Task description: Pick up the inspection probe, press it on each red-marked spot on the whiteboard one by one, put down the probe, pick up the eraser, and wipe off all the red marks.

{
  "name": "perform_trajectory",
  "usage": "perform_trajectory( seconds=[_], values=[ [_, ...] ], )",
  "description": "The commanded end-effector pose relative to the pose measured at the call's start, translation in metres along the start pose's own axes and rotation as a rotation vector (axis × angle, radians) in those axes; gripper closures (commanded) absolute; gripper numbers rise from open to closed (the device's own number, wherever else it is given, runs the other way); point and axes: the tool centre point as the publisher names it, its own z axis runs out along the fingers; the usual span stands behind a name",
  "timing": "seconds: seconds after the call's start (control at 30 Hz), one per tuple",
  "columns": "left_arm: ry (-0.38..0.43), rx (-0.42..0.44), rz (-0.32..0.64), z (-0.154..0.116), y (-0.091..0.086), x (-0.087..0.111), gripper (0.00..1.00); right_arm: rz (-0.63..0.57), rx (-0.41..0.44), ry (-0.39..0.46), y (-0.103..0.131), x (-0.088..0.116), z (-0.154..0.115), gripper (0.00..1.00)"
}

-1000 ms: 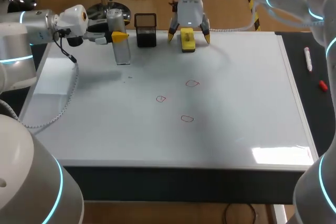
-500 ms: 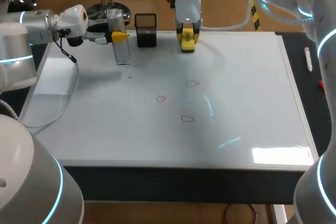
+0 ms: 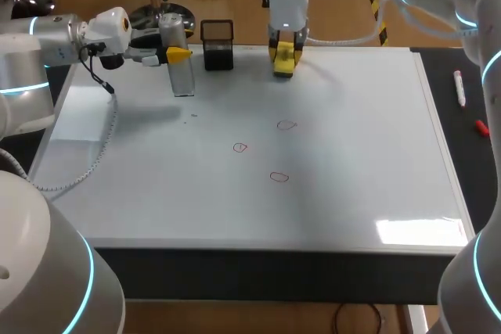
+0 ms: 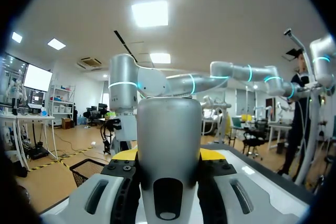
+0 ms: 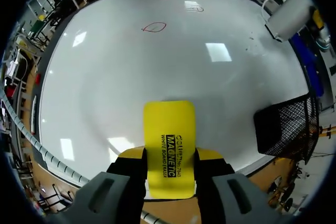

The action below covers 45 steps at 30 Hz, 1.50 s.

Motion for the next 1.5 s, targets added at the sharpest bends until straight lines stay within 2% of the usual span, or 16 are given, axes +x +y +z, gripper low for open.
perform_trajectory(
  seconds=[0.03,0.33,0.63,0.73,0.97,1.23,1.5],
  values=[
    [0.000,0.001,0.000,0.001,-0.001,0.000,1.00,0.013,0.011,-0.048,0.012,0.022,-0.028,1.00],
    [0.000,0.001,0.000,0.001,-0.001,0.000,1.00,0.079,0.014,-0.072,0.016,0.057,-0.058,1.00],
    [0.000,0.001,0.000,0.001,-0.001,0.000,1.00,0.149,0.023,-0.167,0.025,0.093,-0.068,1.00],
    [0.000,0.001,0.000,0.001,-0.001,0.000,1.00,0.181,0.040,-0.174,0.028,0.105,-0.071,1.00],
    [0.000,0.001,0.000,0.001,-0.001,0.000,1.00,0.227,0.083,-0.139,0.037,0.122,-0.075,1.00],
    [0.000,0.001,0.000,0.001,-0.001,0.000,1.00,0.234,0.145,-0.025,0.055,0.127,-0.069,1.00],
    [0.000,0.001,0.000,0.001,-0.001,0.000,1.00,0.256,0.213,0.043,0.070,0.130,-0.054,1.00]
  ],
)
